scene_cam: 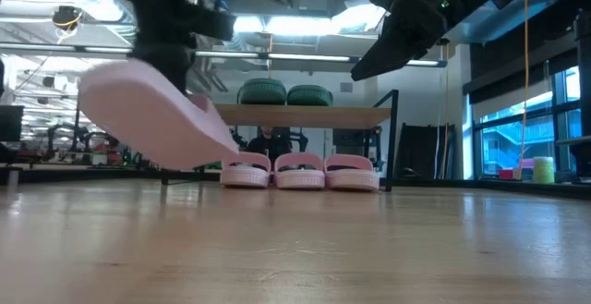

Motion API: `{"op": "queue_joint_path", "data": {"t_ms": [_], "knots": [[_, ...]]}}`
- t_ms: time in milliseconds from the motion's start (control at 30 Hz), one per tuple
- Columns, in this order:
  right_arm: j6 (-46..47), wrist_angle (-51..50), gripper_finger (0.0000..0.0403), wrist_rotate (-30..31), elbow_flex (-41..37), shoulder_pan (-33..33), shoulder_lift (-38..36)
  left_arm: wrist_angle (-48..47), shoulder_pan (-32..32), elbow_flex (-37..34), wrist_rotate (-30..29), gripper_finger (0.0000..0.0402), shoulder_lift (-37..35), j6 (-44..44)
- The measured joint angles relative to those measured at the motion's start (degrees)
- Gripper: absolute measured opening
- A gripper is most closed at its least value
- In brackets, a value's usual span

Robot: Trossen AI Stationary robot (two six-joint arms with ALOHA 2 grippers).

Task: Pick and place slides into the shelf
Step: Put the pink slipper under the shelf

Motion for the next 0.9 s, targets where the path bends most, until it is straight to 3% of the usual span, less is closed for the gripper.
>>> {"op": "queue_joint_path", "data": {"t_ms": [333,900], "knots": [[0.22,-3.12,0.0221,0.02,0.0,-0.02,0.0,4.41,6.63,-2.07,-1.07,0.0001,0.0,5.17],[0.29,-3.43,0.0221,0.02,0.0,-0.03,0.0,-0.9,7.0,-2.34,0.68,0.0001,0.0,1.33]]}}
